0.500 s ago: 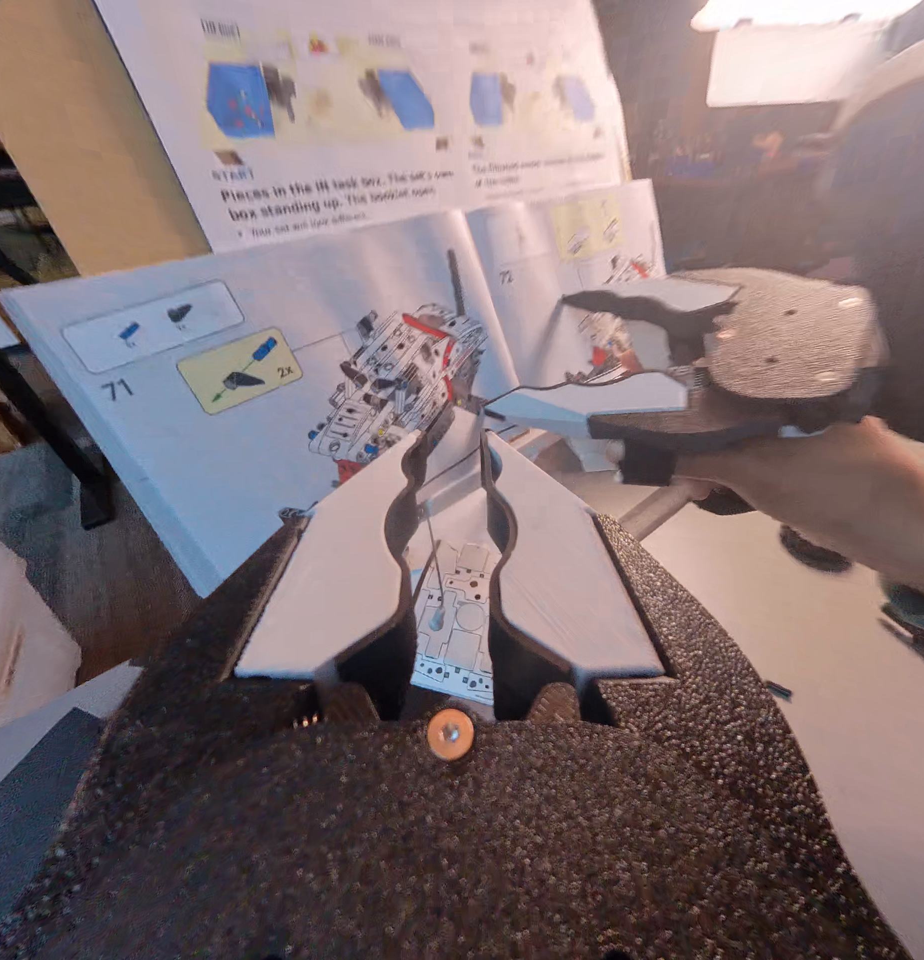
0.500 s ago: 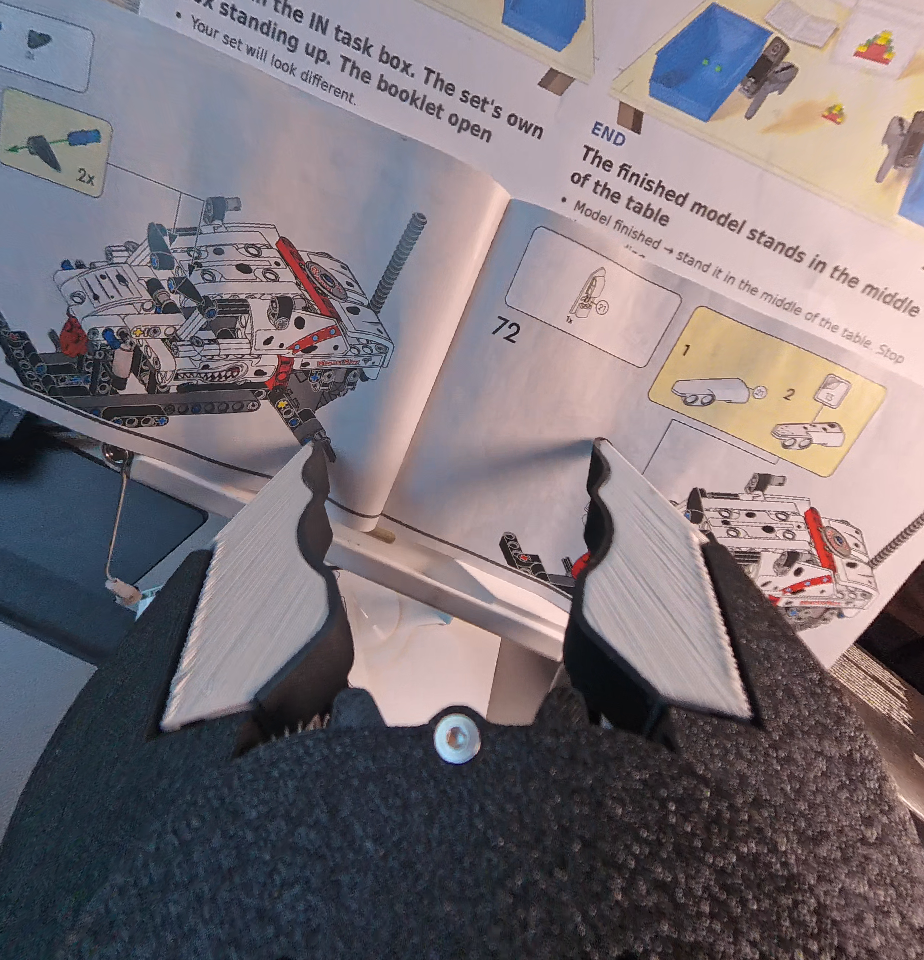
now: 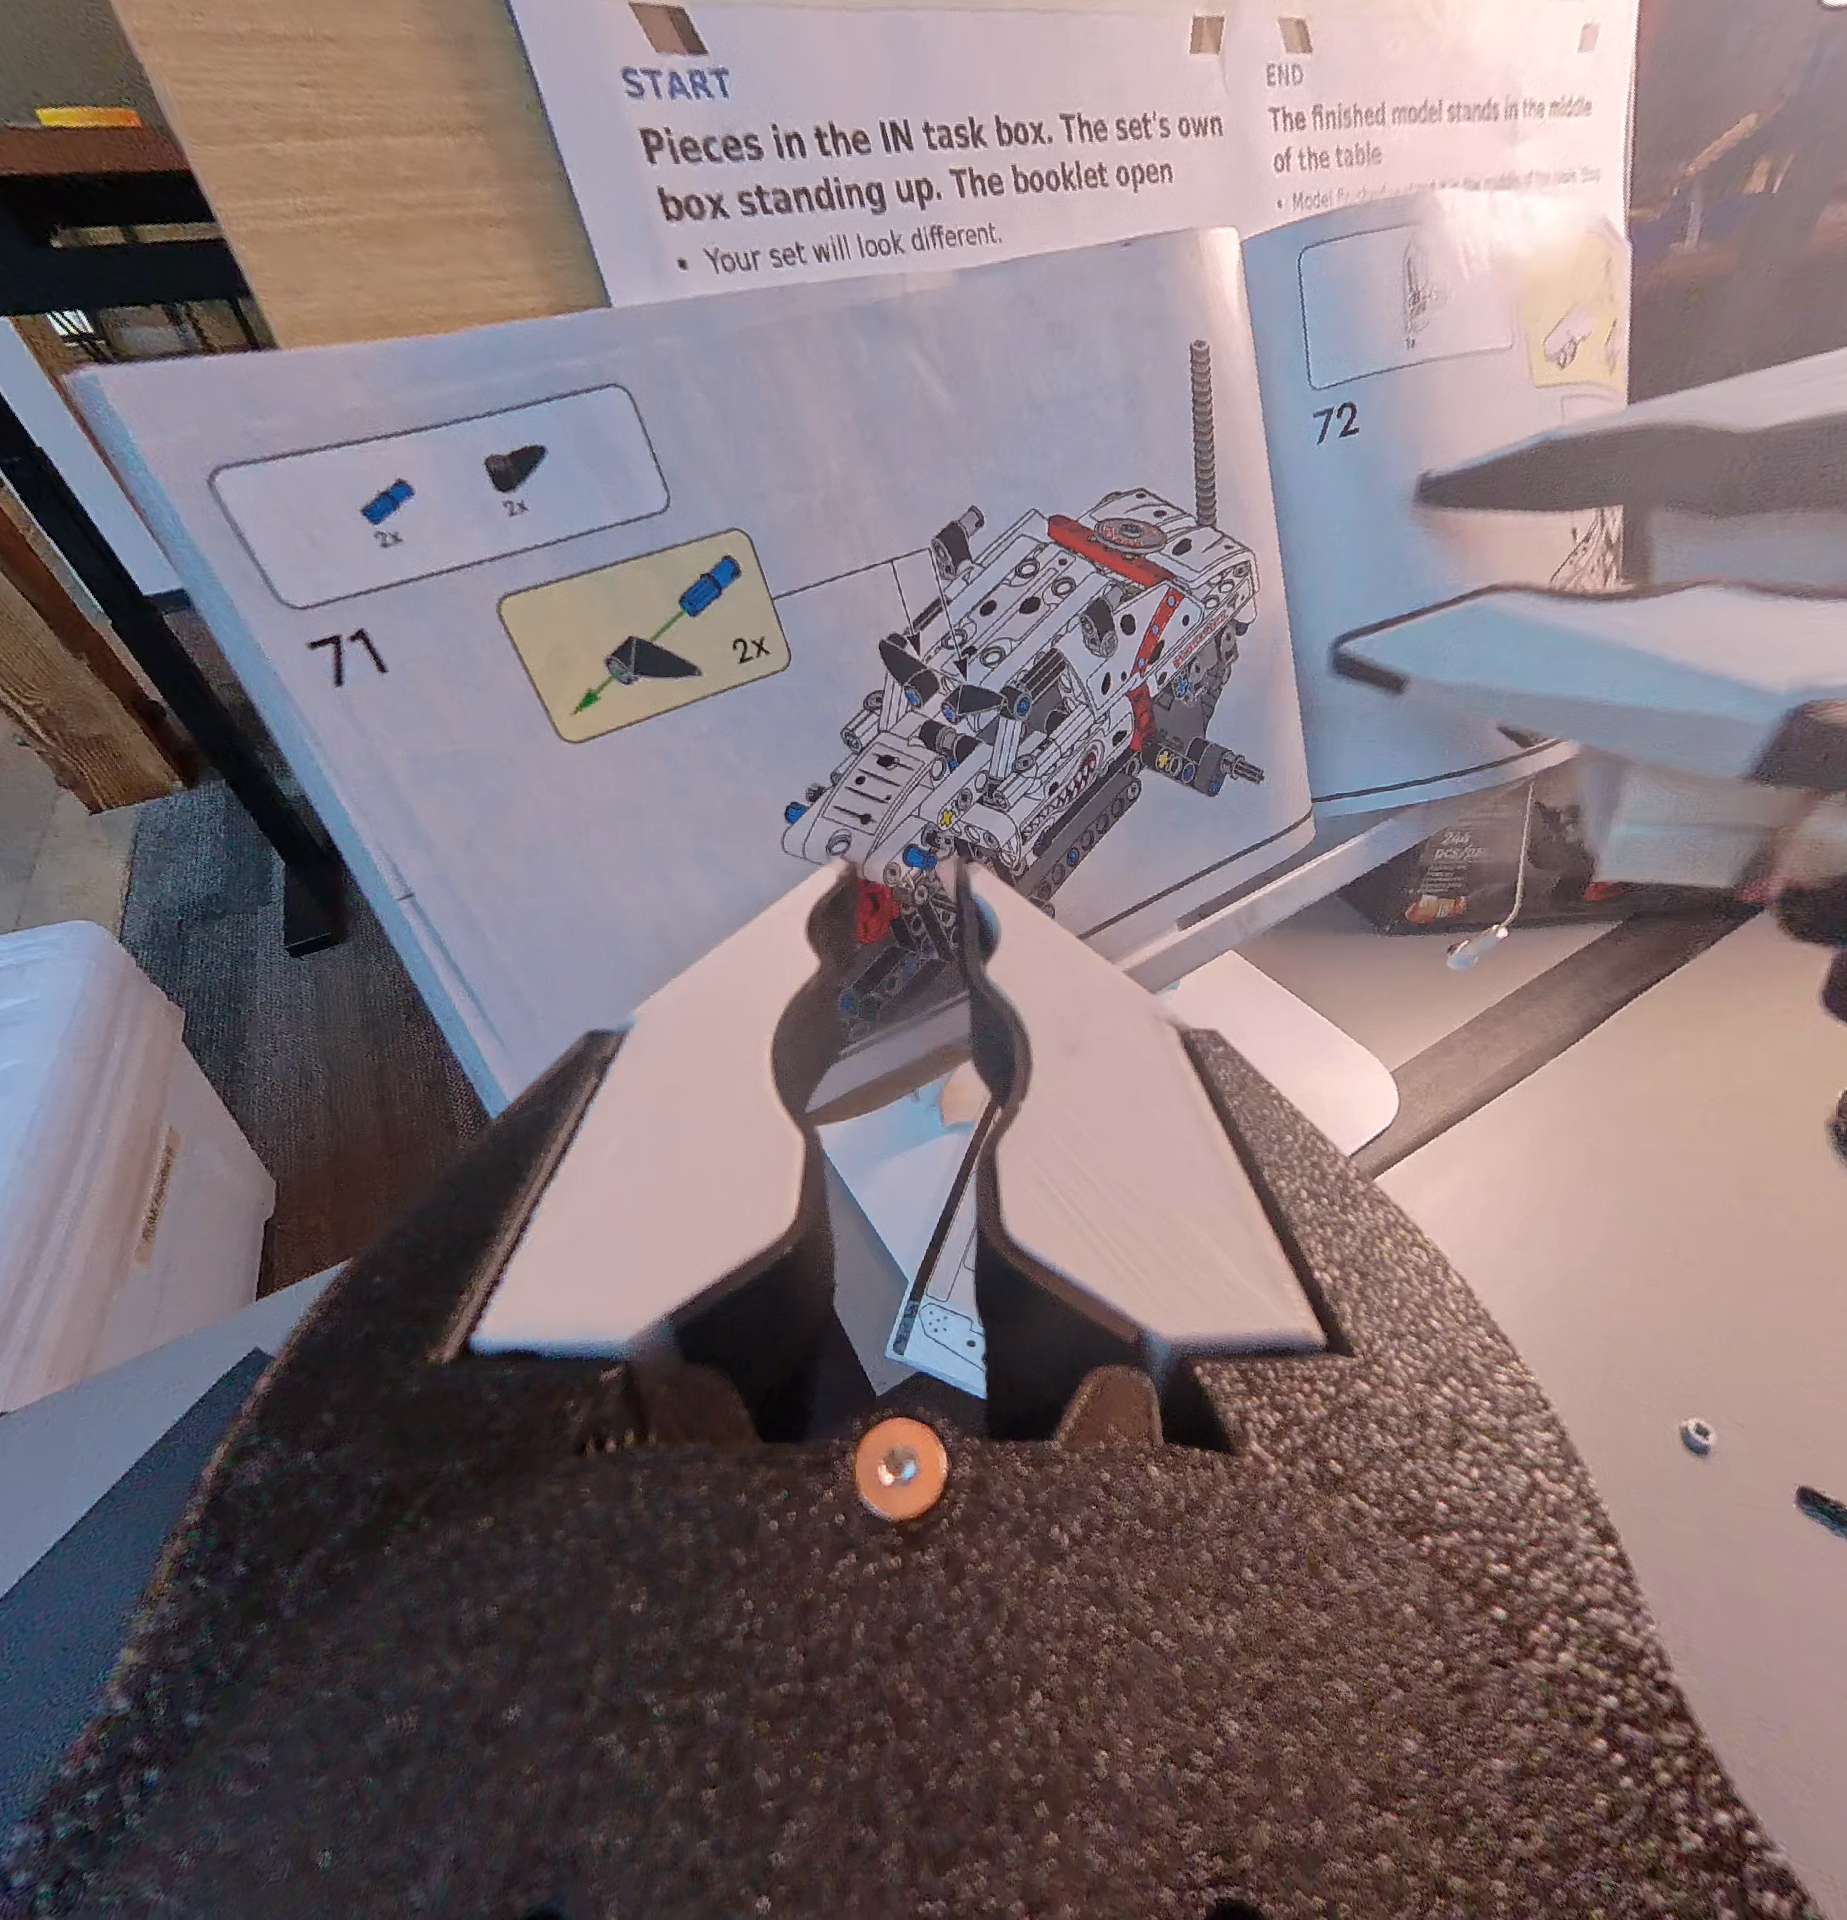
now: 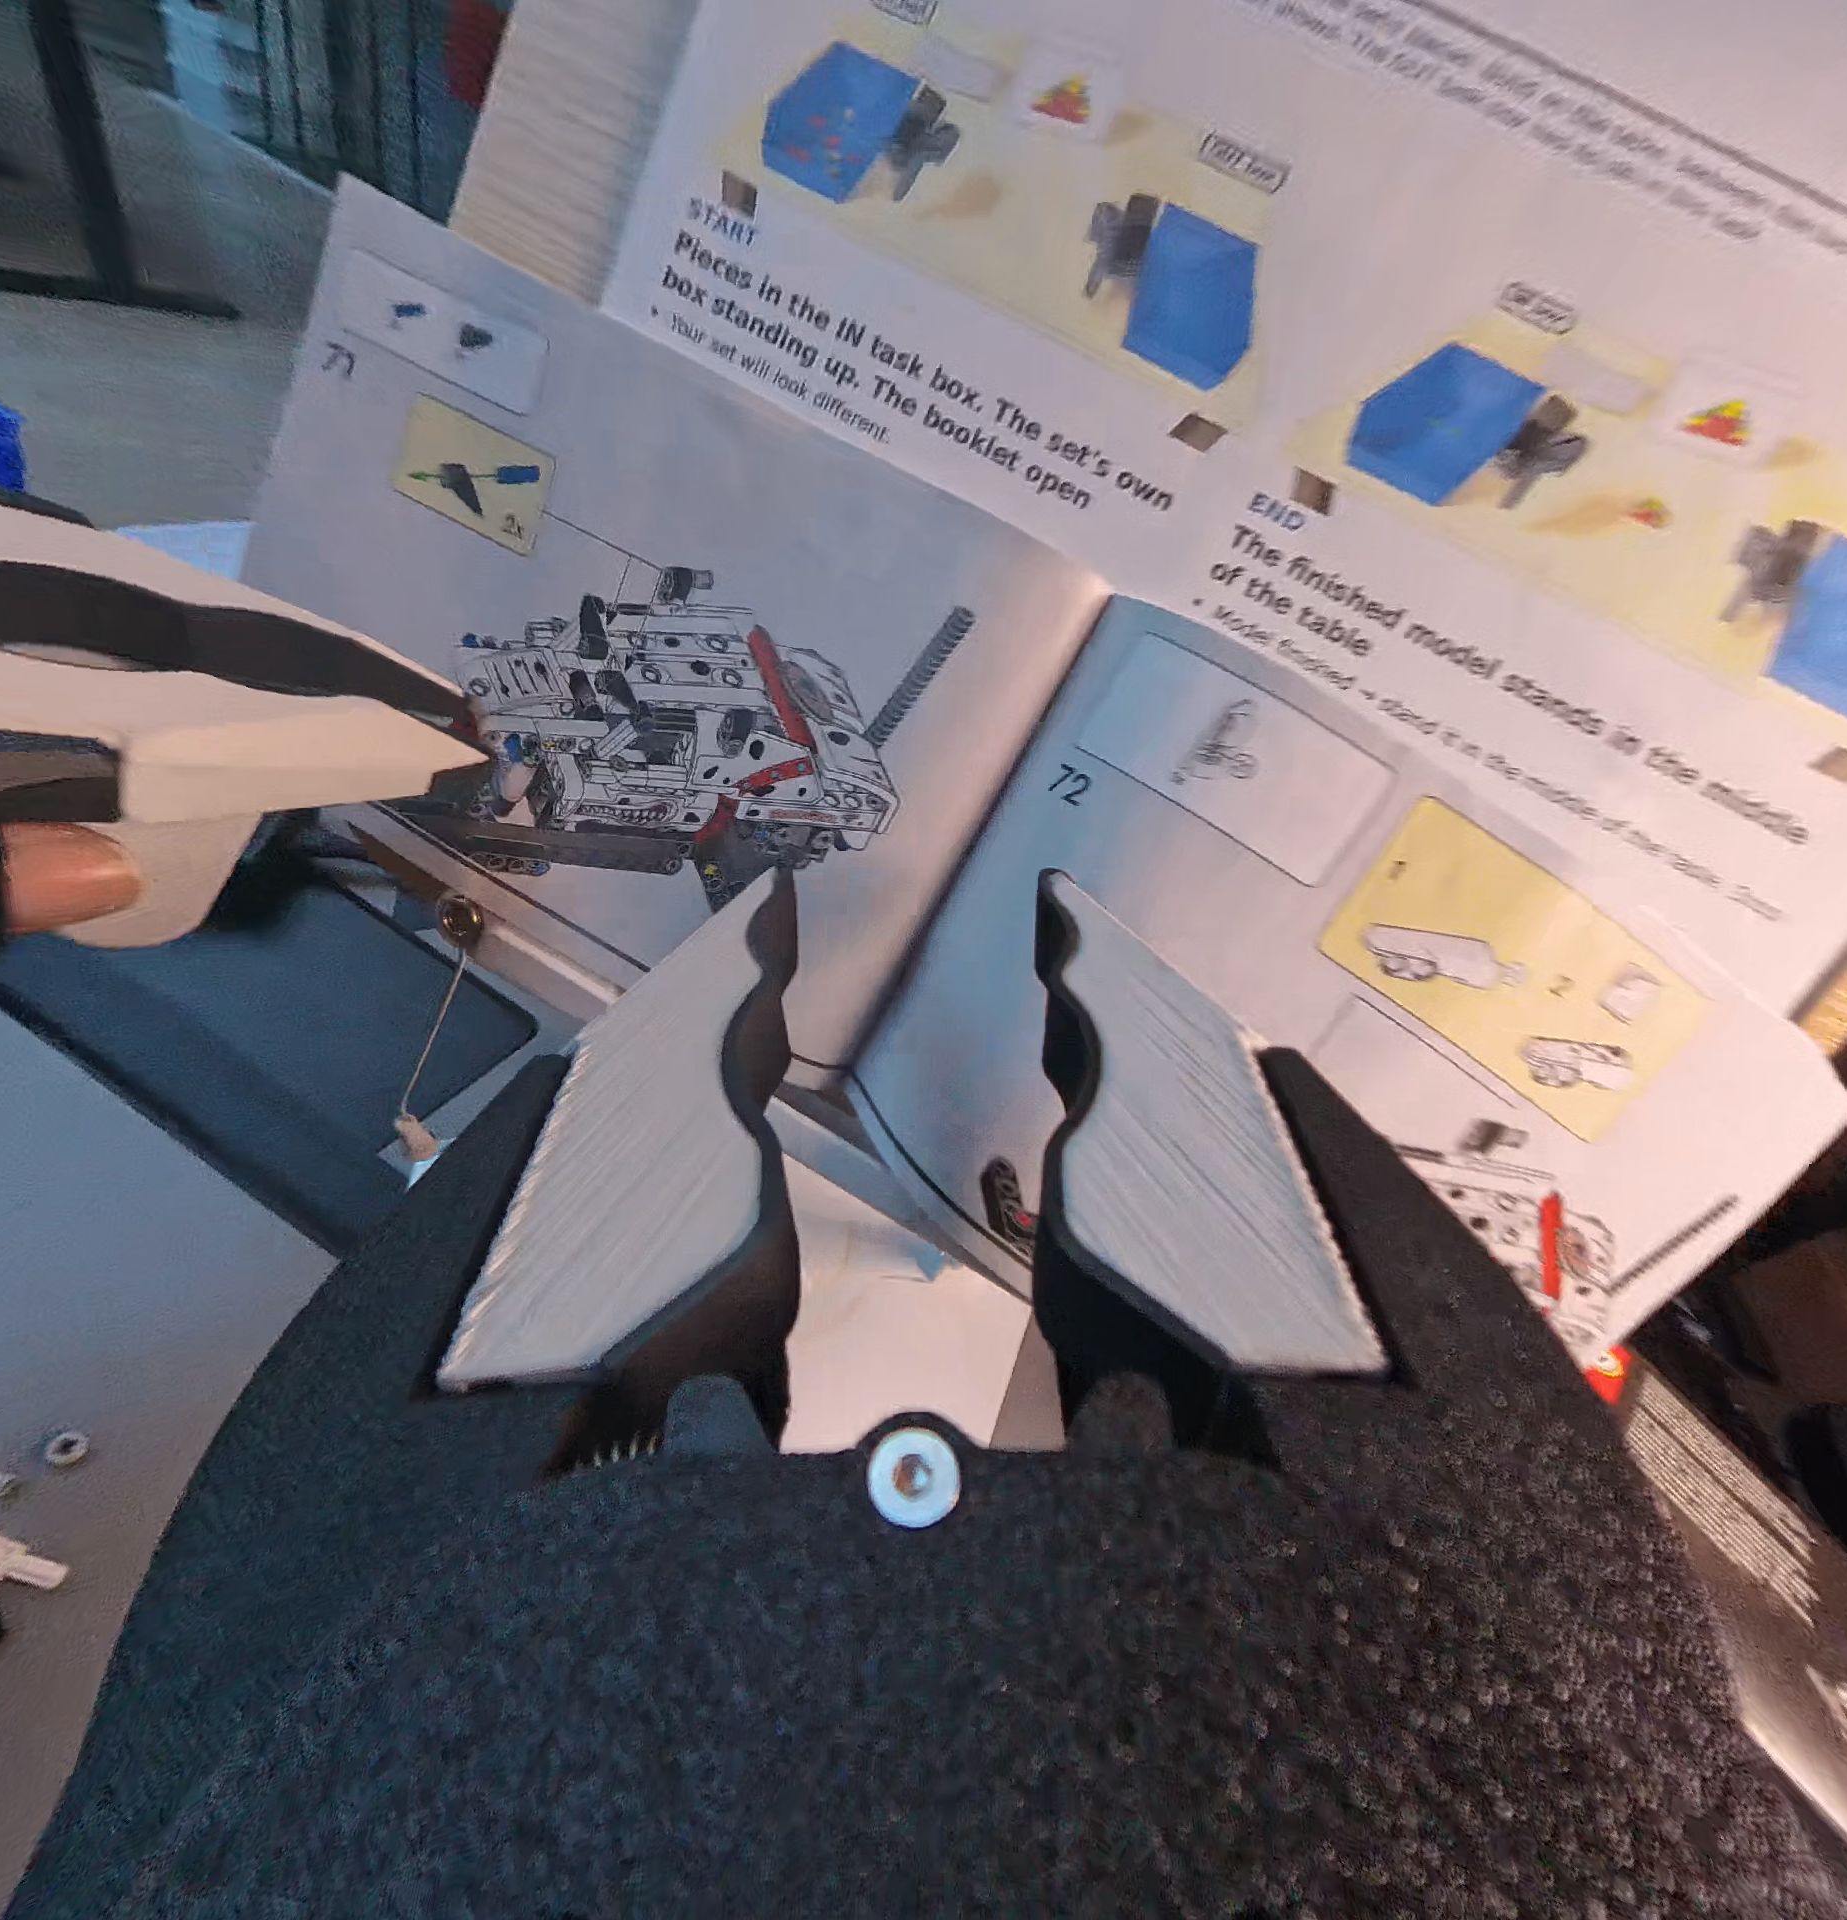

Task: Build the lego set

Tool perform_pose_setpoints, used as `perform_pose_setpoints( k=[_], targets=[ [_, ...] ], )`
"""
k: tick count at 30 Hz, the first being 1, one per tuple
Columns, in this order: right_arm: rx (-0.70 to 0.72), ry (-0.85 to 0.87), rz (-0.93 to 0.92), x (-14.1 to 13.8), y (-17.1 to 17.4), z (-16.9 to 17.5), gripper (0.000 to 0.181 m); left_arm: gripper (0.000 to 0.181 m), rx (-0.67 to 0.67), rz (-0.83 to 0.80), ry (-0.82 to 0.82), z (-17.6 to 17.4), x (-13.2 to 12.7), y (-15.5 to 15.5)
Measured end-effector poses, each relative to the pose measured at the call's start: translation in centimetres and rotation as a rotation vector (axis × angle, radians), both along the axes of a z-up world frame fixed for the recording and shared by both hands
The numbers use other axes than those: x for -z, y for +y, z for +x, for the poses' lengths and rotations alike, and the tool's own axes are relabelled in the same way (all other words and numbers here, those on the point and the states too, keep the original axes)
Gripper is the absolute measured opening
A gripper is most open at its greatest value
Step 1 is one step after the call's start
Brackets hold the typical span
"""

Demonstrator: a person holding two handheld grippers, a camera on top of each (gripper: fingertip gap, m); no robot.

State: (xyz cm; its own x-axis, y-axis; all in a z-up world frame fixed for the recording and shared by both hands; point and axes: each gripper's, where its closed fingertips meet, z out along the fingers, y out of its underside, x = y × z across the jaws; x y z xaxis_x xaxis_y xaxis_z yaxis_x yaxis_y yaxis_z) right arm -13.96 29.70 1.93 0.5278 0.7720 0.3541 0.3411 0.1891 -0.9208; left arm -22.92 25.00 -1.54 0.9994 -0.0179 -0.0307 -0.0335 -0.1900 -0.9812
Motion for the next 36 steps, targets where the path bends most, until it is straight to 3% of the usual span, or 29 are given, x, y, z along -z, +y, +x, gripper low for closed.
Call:
perform_pose_setpoints(
  k=[1, 3, 5, 8, 10, 11, 13, 16, 19, 22, 30, 36],
  targets=[
    [0.011, -0.036, -0.012, 0.8, 0.3, -0.8, 0.045, 0.025, -0.009, 0.031, -0.024, 0.2, -0.5, -0.7],
    [0.031, -0.081, -0.029, 2.0, 1.1, -1.9, 0.053, 0.020, 0.001, 0.110, -0.149, 1.4, -1.1, -2.9],
    [0.055, -0.102, 0.030, 2.2, 1.4, -2.2, 0.053, 0.019, 0.046, 0.087, -0.354, 3.5, 0.8, -4.9],
    [0.060, -0.054, 0.034, 2.1, 1.4, -2.3, 0.054, 0.032, 0.215, -0.023, -0.889, 8.3, 5.3, -6.0],
    [0.064, -0.045, 0.037, 2.2, 1.3, -2.3, 0.055, 0.043, 0.302, 0.034, -1.325, 9.6, 6.0, -5.4],
    [0.065, -0.050, 0.038, 2.2, 1.2, -2.3, 0.056, 0.047, 0.308, 0.087, -1.478, 9.4, 6.2, -4.8],
    [0.065, -0.056, 0.033, 2.2, 1.2, -2.3, 0.056, 0.055, 0.209, 0.166, -1.580, 8.1, 7.5, -3.3],
    [0.063, -0.073, 0.027, 2.2, 1.2, -2.2, 0.056, 0.056, 0.090, 0.406, -1.749, 4.3, 7.4, -2.2],
    [0.055, -0.076, 0.018, 2.3, 1.1, -2.2, 0.057, 0.040, -0.001, 0.498, -1.751, 1.8, 7.8, -2.0],
    [0.050, -0.070, 0.013, 2.2, 1.1, -2.2, 0.057, 0.009, -0.021, 0.588, -1.684, -0.4, 6.8, -2.9],
    [0.116, -0.056, 0.047, 2.3, 1.3, -2.5, 0.059, 0.001, -0.034, 0.600, -1.404, -1.4, 3.8, -4.3],
    [0.136, 0.038, 0.068, 2.2, 1.1, -2.9, 0.063, 0.001, -0.080, 0.502, -0.999, -1.0, 1.9, -4.6]
  ],
)
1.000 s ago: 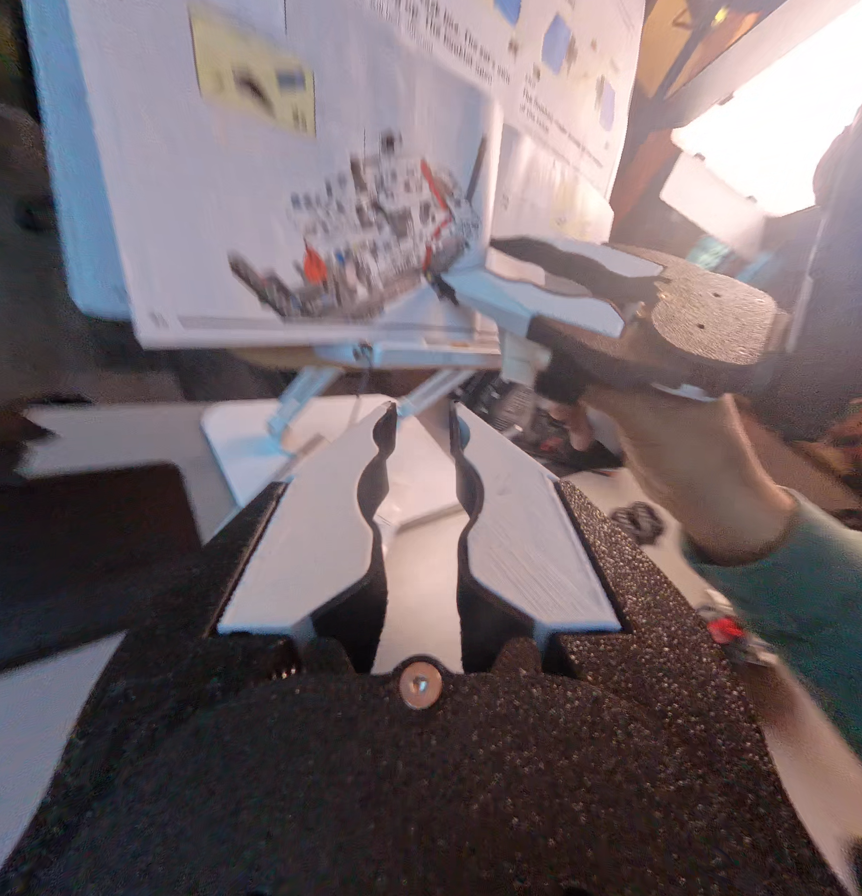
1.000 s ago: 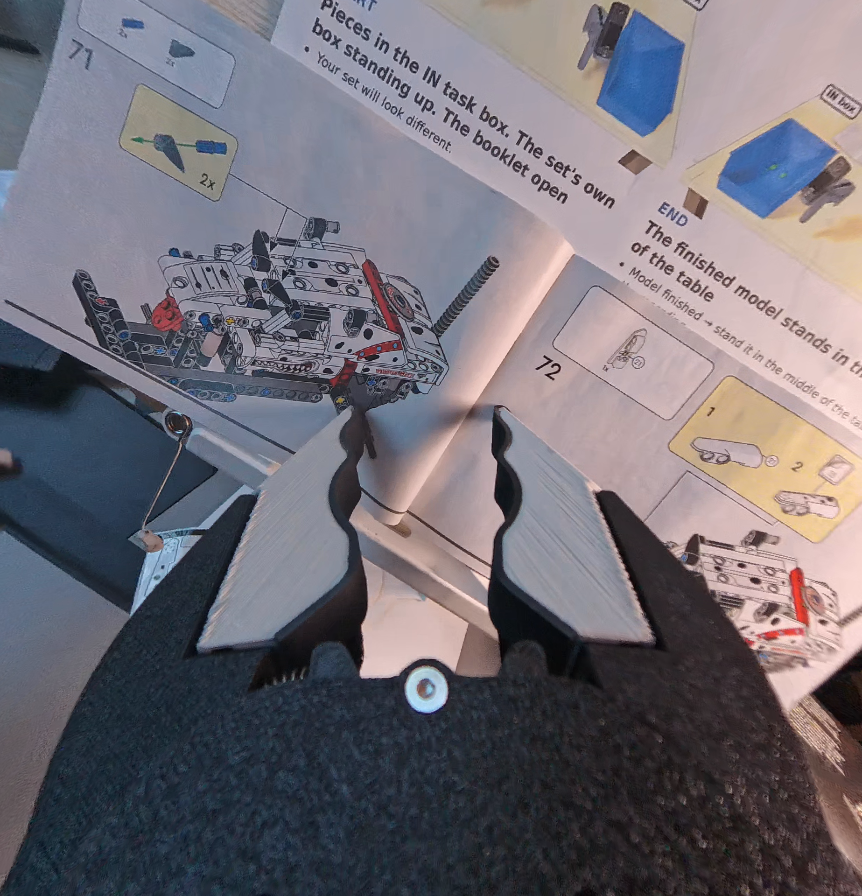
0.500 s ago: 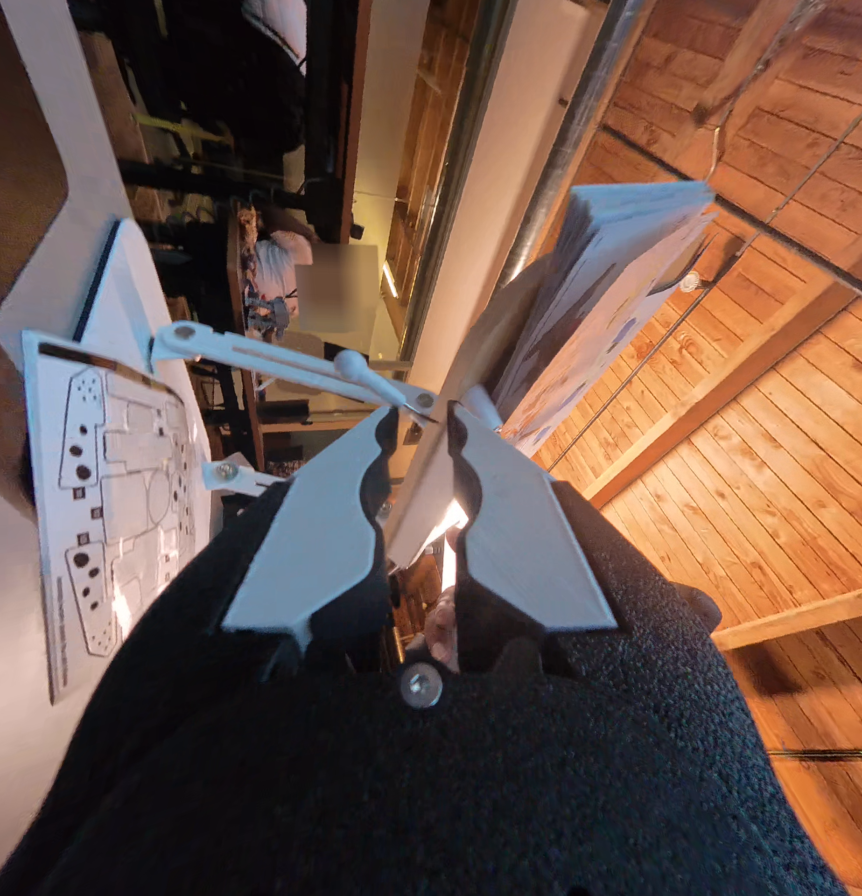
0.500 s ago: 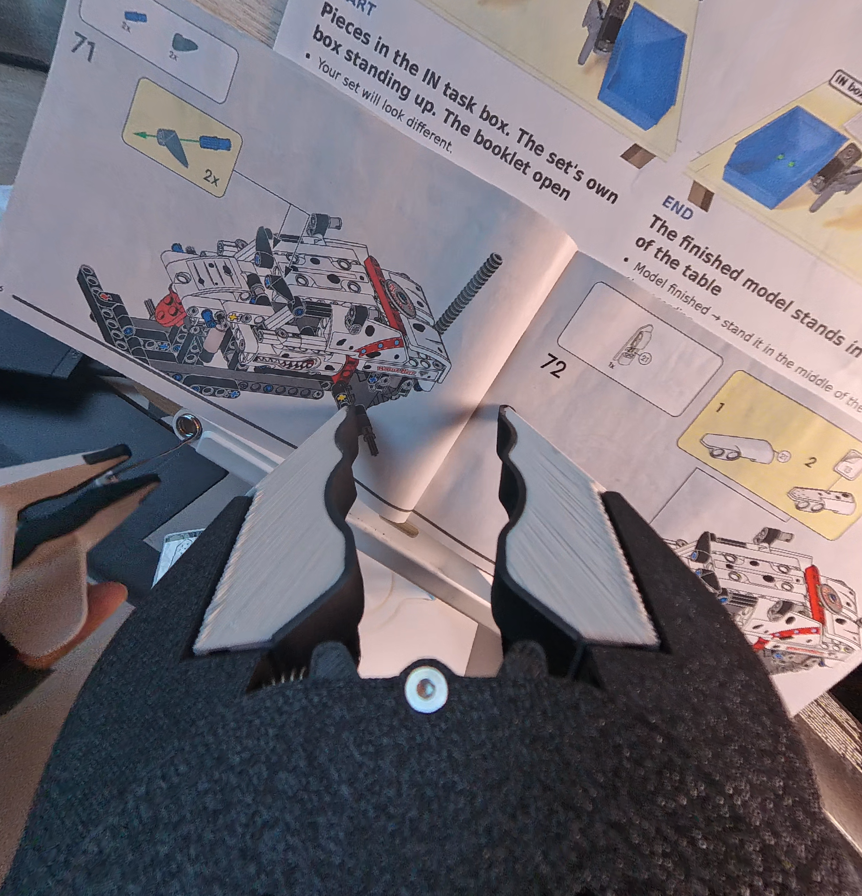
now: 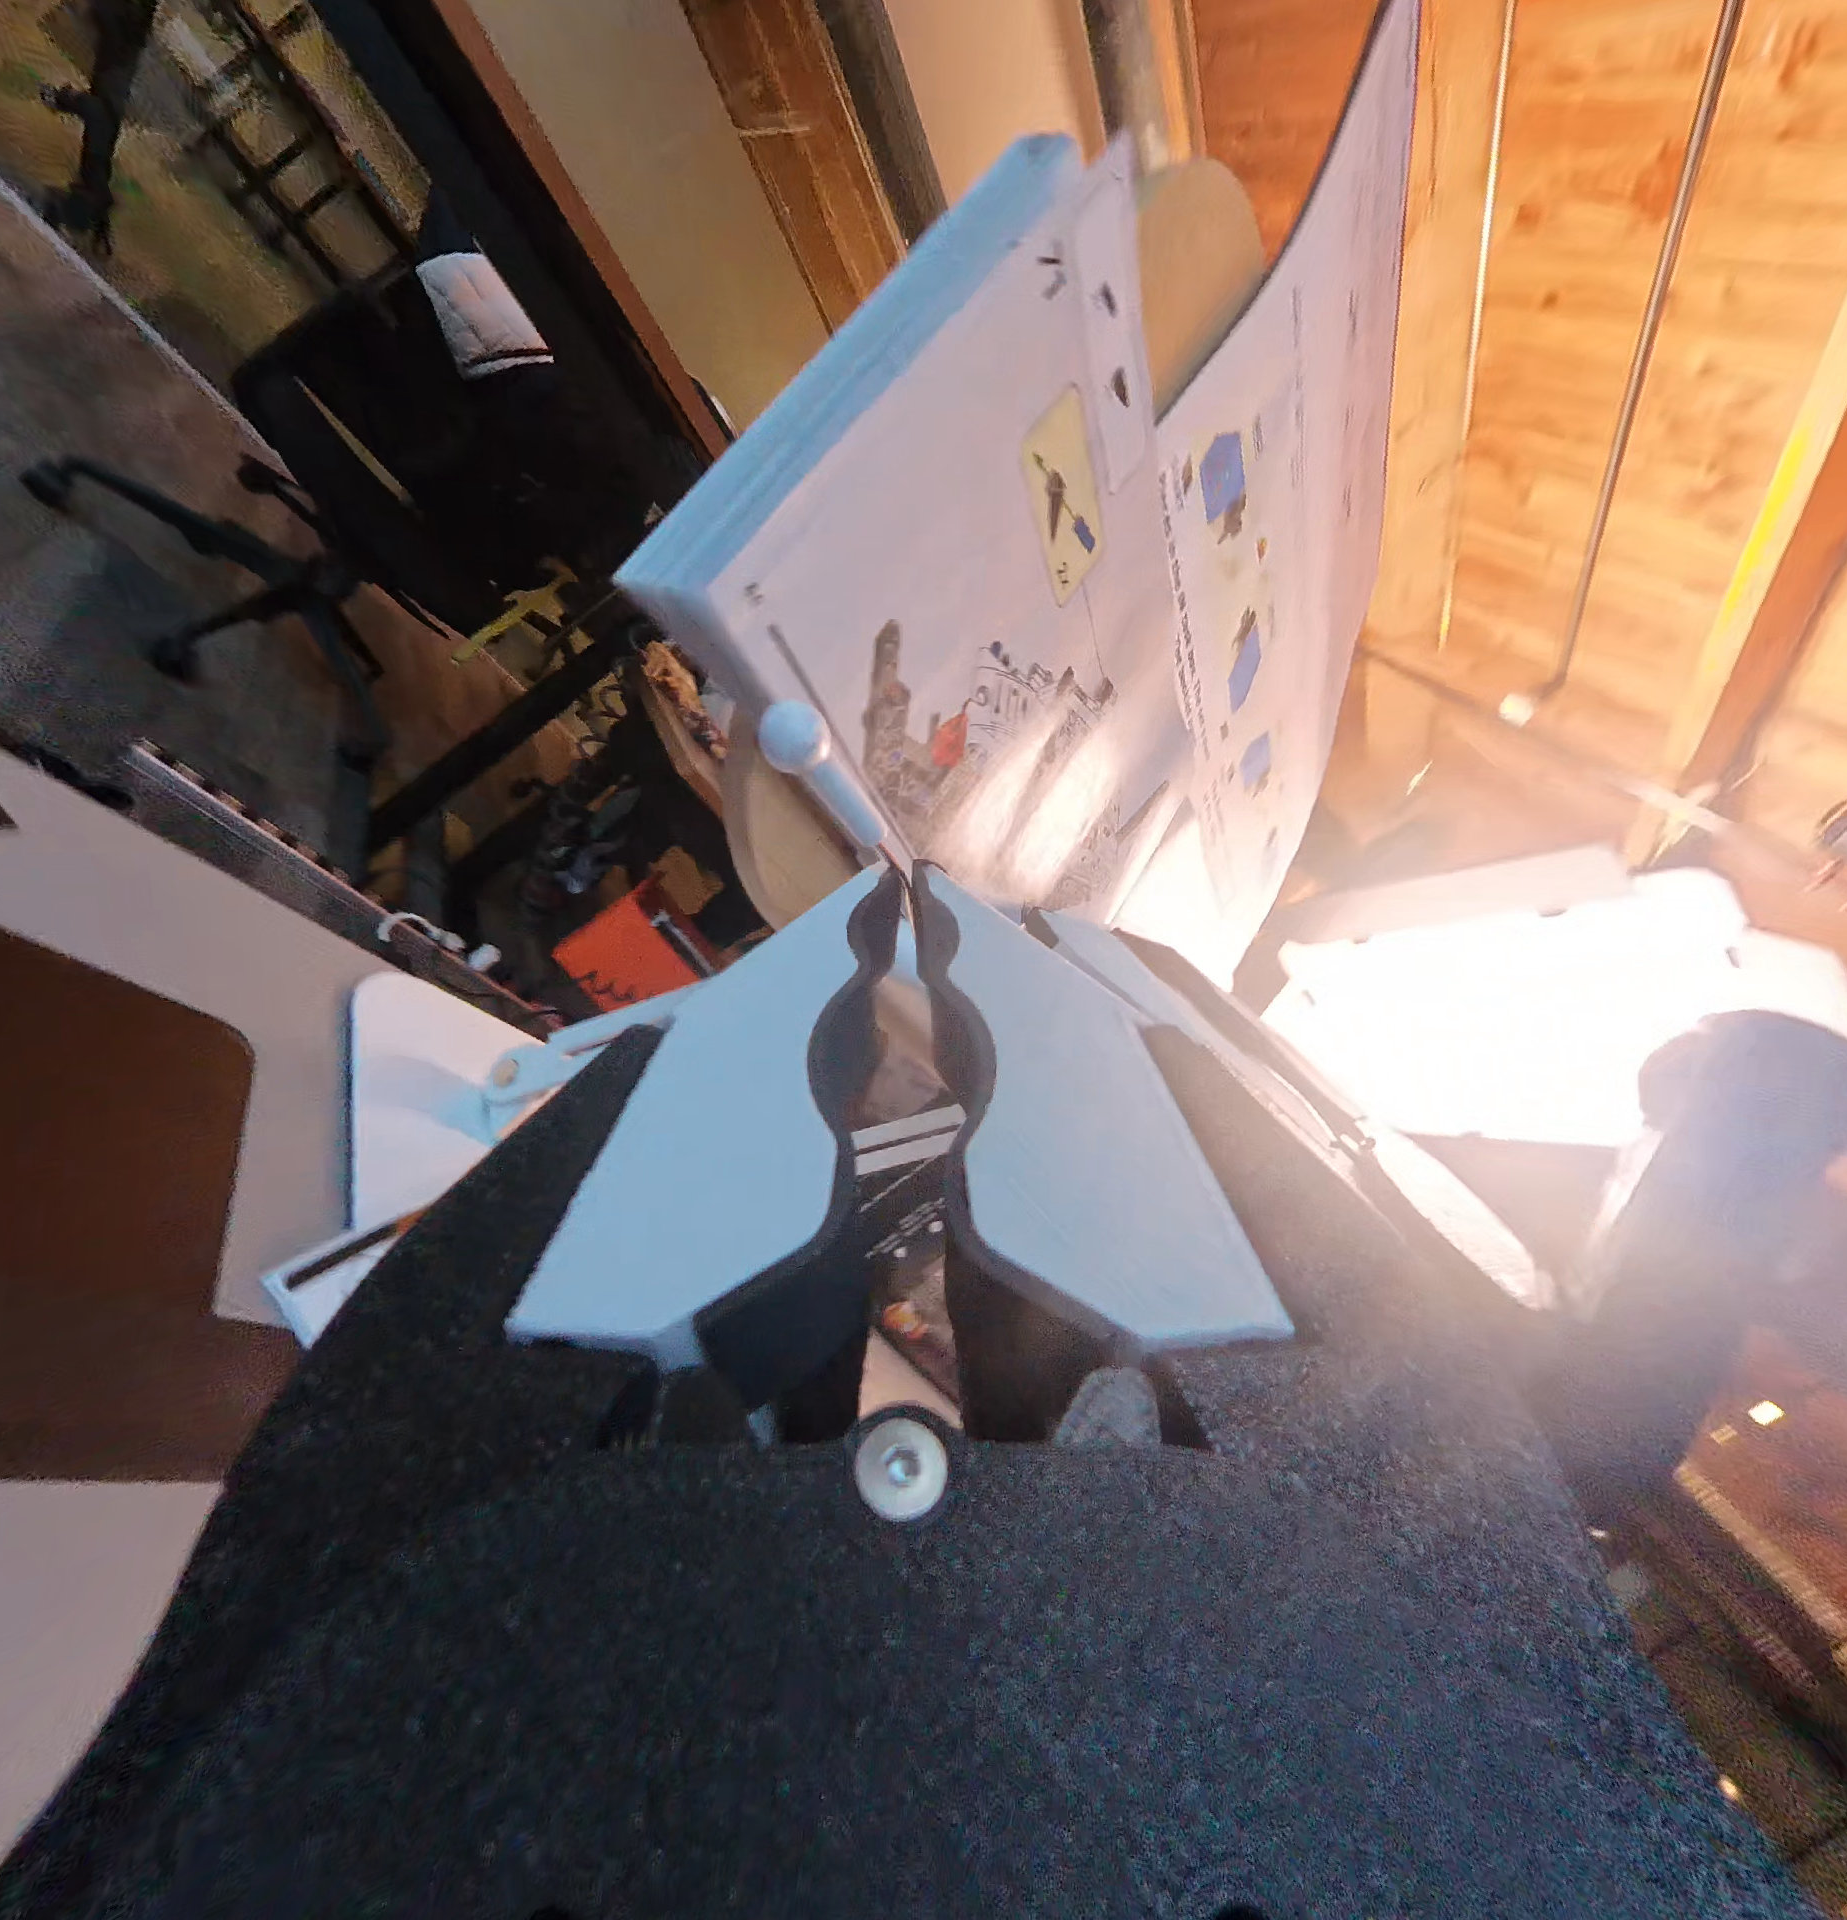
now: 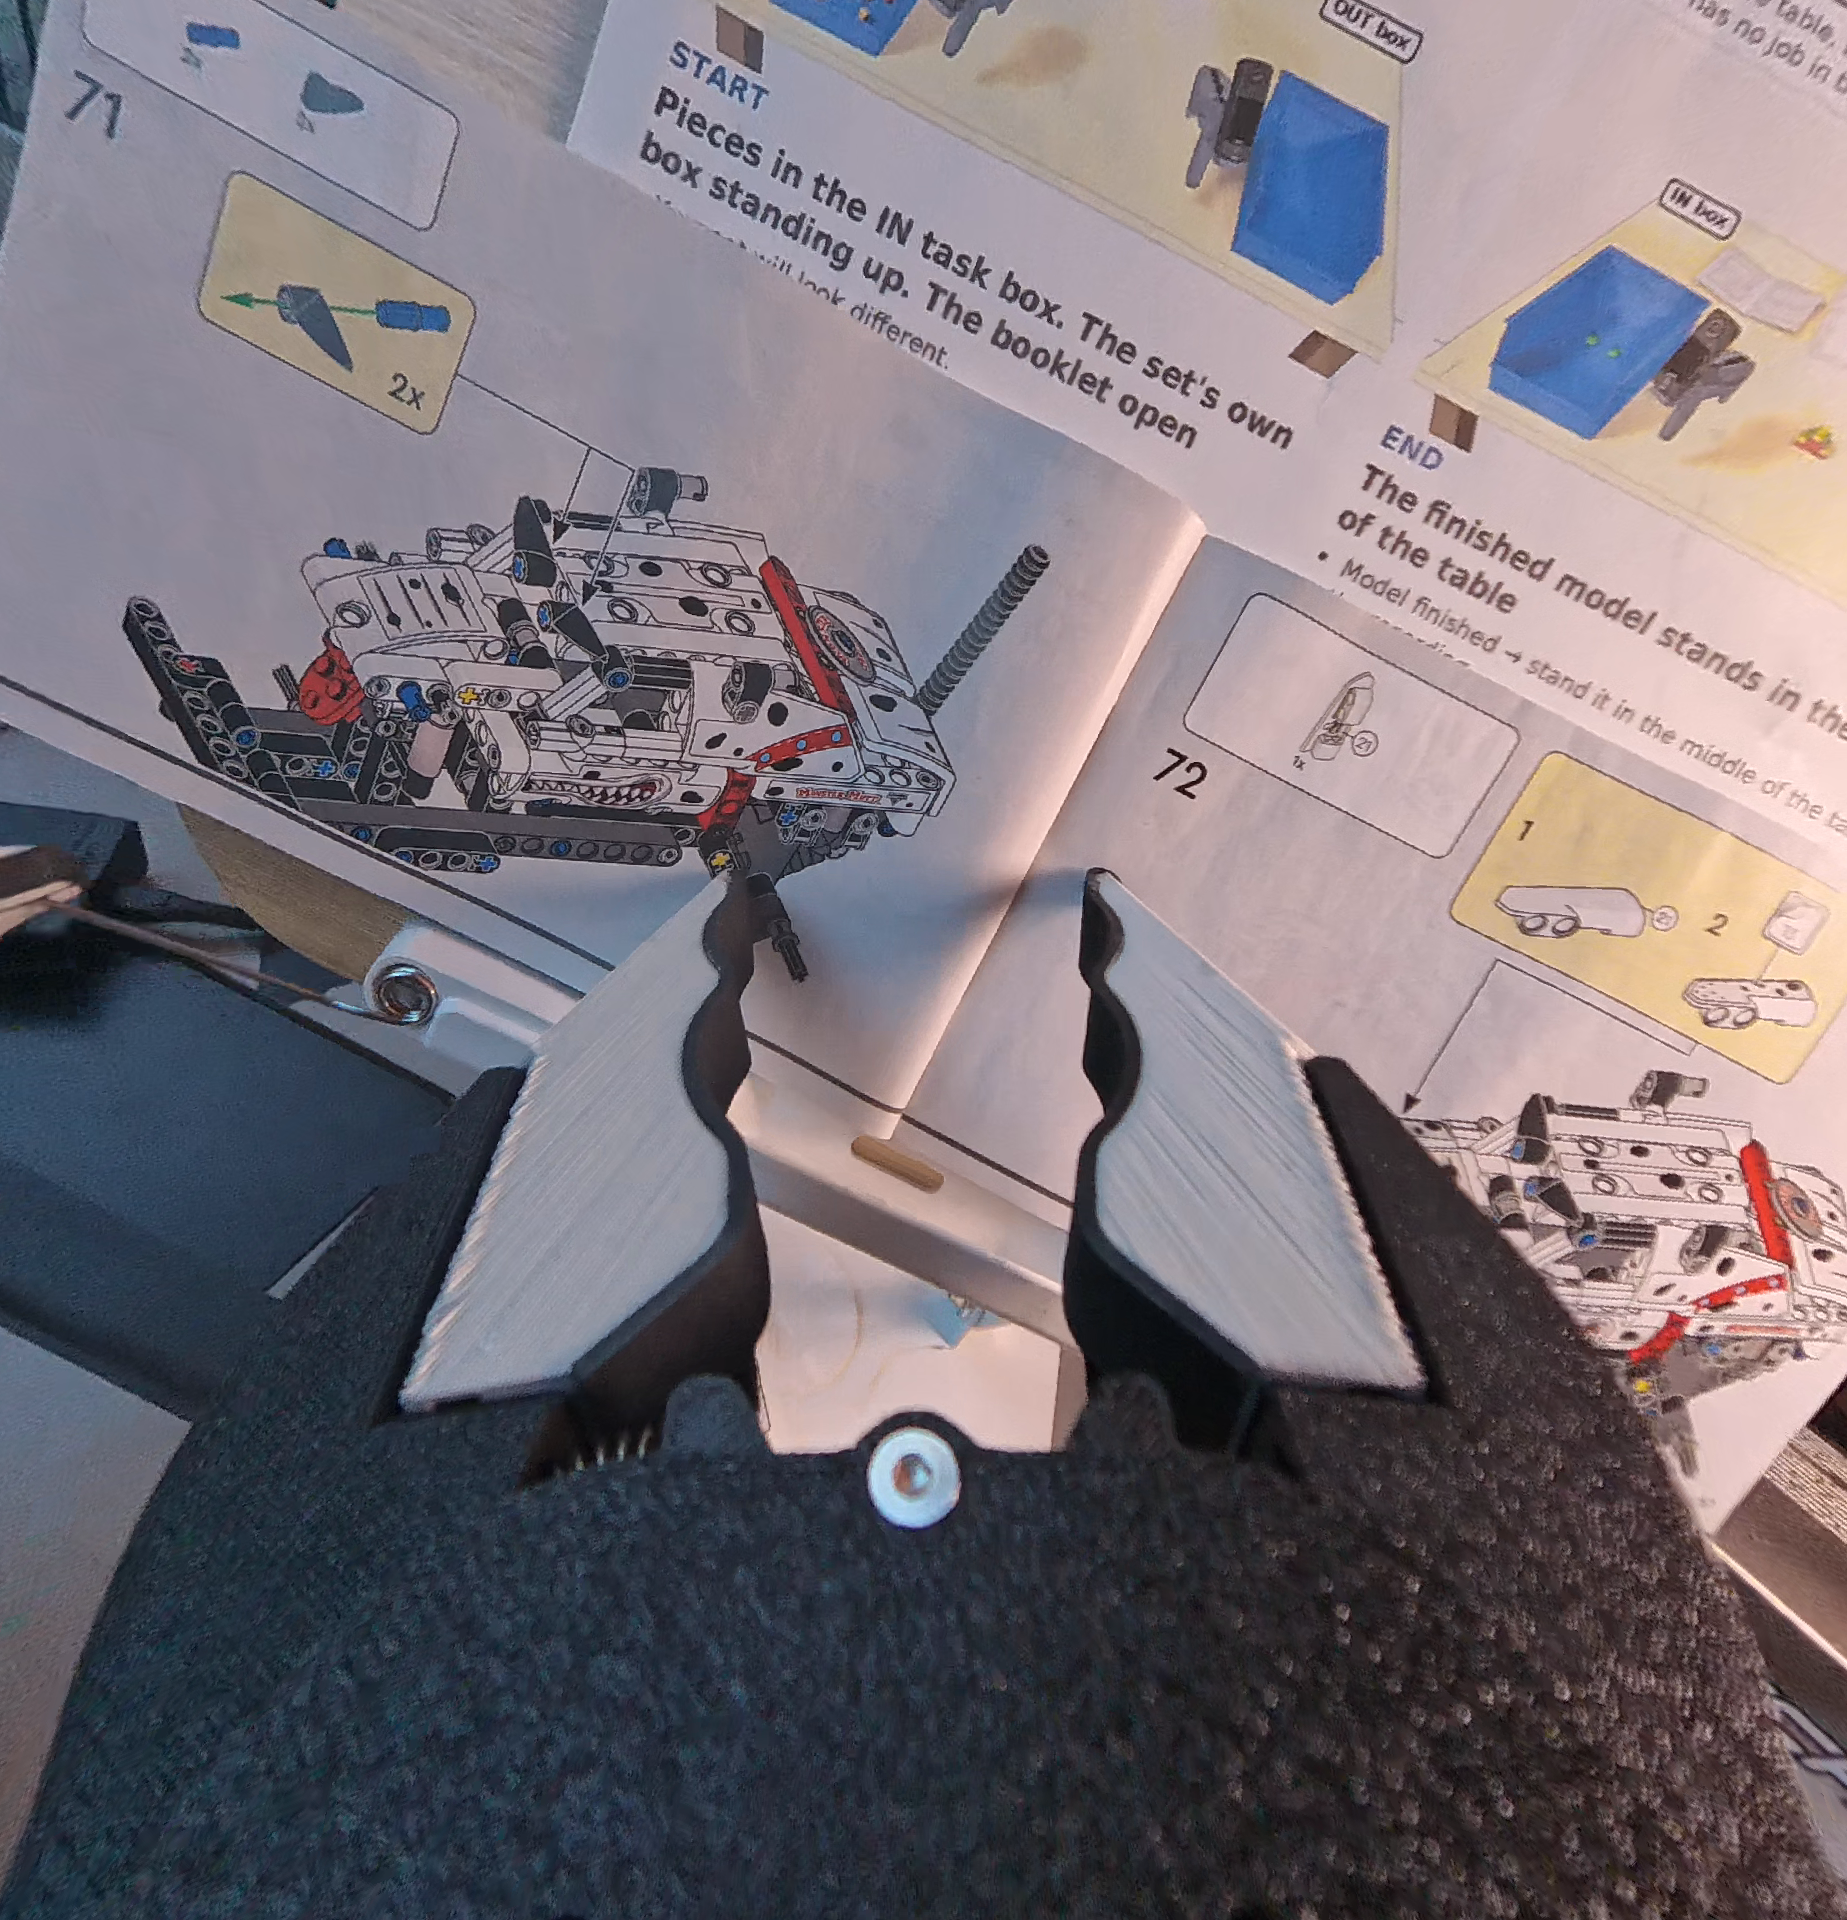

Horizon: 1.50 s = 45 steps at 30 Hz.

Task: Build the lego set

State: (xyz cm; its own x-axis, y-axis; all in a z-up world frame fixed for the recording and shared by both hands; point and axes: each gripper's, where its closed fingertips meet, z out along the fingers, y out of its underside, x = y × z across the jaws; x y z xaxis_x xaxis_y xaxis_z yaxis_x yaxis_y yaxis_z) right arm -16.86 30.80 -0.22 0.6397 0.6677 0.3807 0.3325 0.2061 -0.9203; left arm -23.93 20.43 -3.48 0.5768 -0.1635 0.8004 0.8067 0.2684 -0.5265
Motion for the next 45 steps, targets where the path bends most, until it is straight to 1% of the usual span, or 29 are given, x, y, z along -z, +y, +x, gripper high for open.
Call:
perform_pose_setpoints(
  k=[2, 4, 7, 8, 9, 11, 12, 13, 14, 18, 21, 22, 23, 25, 27, 28, 30, 31, 33, 34, 37, 40, 41, 42, 43, 45],
  targets=[
    [-0.007, 0.008, 0.011, 0.1, -0.2, -0.2, 0.063, 0.001, -0.002, -0.075, 0.198, 0.0, -1.2, 0.6],
    [-0.014, 0.016, 0.018, 0.1, -0.2, -0.3, 0.063, 0.001, 0.019, -0.159, 0.455, 0.7, -2.7, 1.5],
    [-0.034, 0.027, 0.016, 0.1, -0.3, -0.2, 0.063, 0.000, 0.118, -0.309, 0.879, 2.9, -3.9, 3.8],
    [-0.048, 0.029, 0.017, 0.1, -0.3, -0.2, 0.063, 0.000, 0.159, -0.366, 1.028, 3.7, -3.9, 4.5],
    [-0.088, 0.018, 0.014, 0.3, -0.6, -0.4, 0.073, 0.000, 0.208, -0.416, 1.181, 4.7, -3.6, 5.2],
    [-0.132, -0.028, 0.042, 0.7, -1.1, -0.6, 0.083, 0.000, 0.284, -0.522, 1.484, 6.3, -2.4, 6.2],
    [-0.151, -0.053, 0.055, 0.9, -1.2, -0.6, 0.085, 0.000, 0.327, -0.567, 1.593, 6.9, -1.6, 6.5],
    [-0.155, -0.093, 0.093, 1.2, -1.1, -0.4, 0.085, 0.000, 0.354, -0.604, 1.668, 7.2, -1.1, 6.8],
    [-0.167, -0.096, 0.115, 1.2, -1.1, -0.3, 0.084, 0.000, 0.371, -0.627, 1.702, 7.3, -0.9, 6.9],
    [-0.204, -0.102, 0.093, 1.3, -1.4, 0.4, 0.084, 0.001, 0.472, -0.627, 1.625, 7.9, -0.7, 6.8],
    [-0.219, -0.087, 0.065, 1.3, -1.4, 1.1, 0.087, 0.009, 0.512, -0.622, 1.599, 8.4, -0.8, 6.9],
    [-0.231, -0.082, 0.049, 1.3, -1.5, 1.3, 0.088, 0.005, 0.510, -0.640, 1.591, 8.2, -0.8, 7.1],
    [-0.255, -0.073, 0.040, 1.2, -1.8, 1.7, 0.090, 0.005, 0.494, -0.684, 1.627, 7.4, -0.3, 7.2],
    [-0.249, -0.051, 0.030, 0.8, -1.5, 3.1, 0.089, 0.001, 0.507, -0.684, 1.632, 7.4, 0.2, 7.1],
    [-0.249, -0.023, 0.000, 0.5, -1.3, 4.8, 0.088, 0.006, 0.509, -0.694, 1.610, 7.6, 0.4, 6.9],
    [-0.240, -0.011, -0.007, 0.4, -1.1, 5.8, 0.086, 0.009, 0.481, -0.686, 1.623, 7.8, 0.0, 6.8],
    [-0.205, -0.004, -0.024, 0.7, -0.1, 8.1, 0.080, 0.013, 0.405, -0.596, 1.642, 9.2, -1.9, 6.7],
    [-0.194, -0.020, -0.040, 1.3, 0.3, 9.0, 0.074, 0.009, 0.395, -0.532, 1.637, 10.5, -2.9, 6.6],
    [-0.179, -0.119, -0.048, 3.4, 1.1, 10.7, 0.049, 0.006, 0.362, -0.475, 1.643, 12.3, -4.4, 7.0],
    [-0.161, -0.180, -0.046, 4.6, 1.6, 11.4, 0.042, 0.003, 0.362, -0.481, 1.666, 13.0, -4.5, 7.4],
    [-0.089, -0.297, -0.057, 7.5, 3.3, 12.5, 0.041, 0.001, 0.355, -0.573, 1.713, 14.1, -3.3, 9.8],
    [-0.019, -0.333, -0.089, 9.2, 5.3, 12.6, 0.045, 0.001, 0.331, -0.724, 1.738, 13.9, -0.9, 12.6],
    [-0.014, -0.346, -0.091, 9.6, 5.6, 12.6, 0.038, 0.000, 0.296, -0.772, 1.769, 13.4, -0.2, 13.3],
    [0.000, -0.357, -0.064, 9.4, 5.9, 12.8, 0.021, 0.000, 0.259, -0.742, 1.790, 13.7, -0.5, 13.8],
    [0.015, -0.364, -0.015, 8.8, 6.0, 13.1, 0.000, 0.000, 0.234, -0.757, 1.791, 13.7, -0.5, 14.1],
    [0.060, -0.414, 0.095, 7.7, 6.5, 14.2, 0.000, 0.000, 0.223, -0.766, 1.780, 13.9, -0.4, 14.2]
  ],
)
